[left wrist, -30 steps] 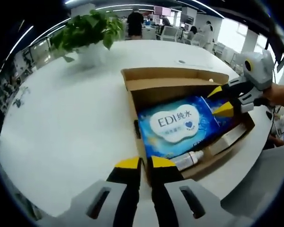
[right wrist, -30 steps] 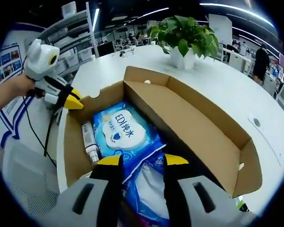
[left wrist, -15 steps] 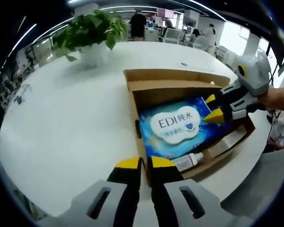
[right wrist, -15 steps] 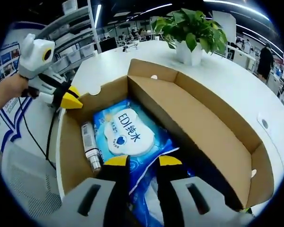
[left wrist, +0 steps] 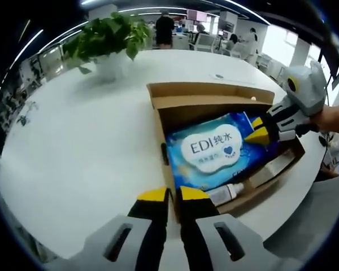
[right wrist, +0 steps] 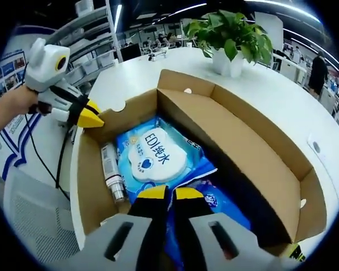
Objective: Operate the shoe box by opening the lid, removing the specified soft item, and placing it in the target area until the item is outside and the box remains undamaged.
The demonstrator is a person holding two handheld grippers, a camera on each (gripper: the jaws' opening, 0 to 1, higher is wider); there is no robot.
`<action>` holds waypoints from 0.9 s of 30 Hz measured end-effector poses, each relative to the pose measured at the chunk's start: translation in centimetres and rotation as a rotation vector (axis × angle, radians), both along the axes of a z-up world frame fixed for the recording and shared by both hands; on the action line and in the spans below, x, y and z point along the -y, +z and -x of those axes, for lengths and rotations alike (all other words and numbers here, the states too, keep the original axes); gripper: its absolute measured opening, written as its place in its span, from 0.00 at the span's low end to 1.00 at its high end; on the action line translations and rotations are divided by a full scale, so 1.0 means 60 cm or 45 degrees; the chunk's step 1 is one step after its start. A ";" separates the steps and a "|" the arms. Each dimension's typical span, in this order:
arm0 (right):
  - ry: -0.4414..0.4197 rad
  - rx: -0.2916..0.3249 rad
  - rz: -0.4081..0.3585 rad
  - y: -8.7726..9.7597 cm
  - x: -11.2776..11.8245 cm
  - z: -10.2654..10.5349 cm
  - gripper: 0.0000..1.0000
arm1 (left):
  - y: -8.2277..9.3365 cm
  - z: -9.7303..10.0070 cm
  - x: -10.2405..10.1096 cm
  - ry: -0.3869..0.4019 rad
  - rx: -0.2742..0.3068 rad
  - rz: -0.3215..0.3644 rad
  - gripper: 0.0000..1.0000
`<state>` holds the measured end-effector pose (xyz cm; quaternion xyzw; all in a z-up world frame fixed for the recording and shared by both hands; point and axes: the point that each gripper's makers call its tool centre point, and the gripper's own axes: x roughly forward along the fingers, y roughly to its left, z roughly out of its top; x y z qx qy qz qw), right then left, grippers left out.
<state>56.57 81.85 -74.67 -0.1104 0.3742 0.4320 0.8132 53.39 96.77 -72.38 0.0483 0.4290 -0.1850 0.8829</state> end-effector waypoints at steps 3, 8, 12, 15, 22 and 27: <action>-0.015 0.006 0.004 0.005 0.008 0.001 0.01 | 0.000 0.000 0.000 -0.002 0.001 -0.006 0.04; -0.051 0.001 -0.003 0.011 0.021 0.002 0.00 | 0.000 0.000 0.000 -0.012 -0.001 -0.017 0.04; -0.057 0.009 -0.004 0.017 0.028 0.010 0.00 | 0.000 0.001 0.000 -0.016 -0.006 -0.020 0.04; -0.064 0.012 -0.007 0.021 0.034 0.012 0.00 | 0.000 0.001 0.001 -0.023 -0.012 -0.025 0.04; -0.103 0.008 -0.006 0.029 0.058 0.017 0.00 | 0.000 0.001 0.002 -0.039 -0.026 -0.041 0.04; -0.122 0.014 -0.012 0.031 0.075 0.024 0.00 | 0.000 0.002 0.004 -0.061 -0.037 -0.067 0.04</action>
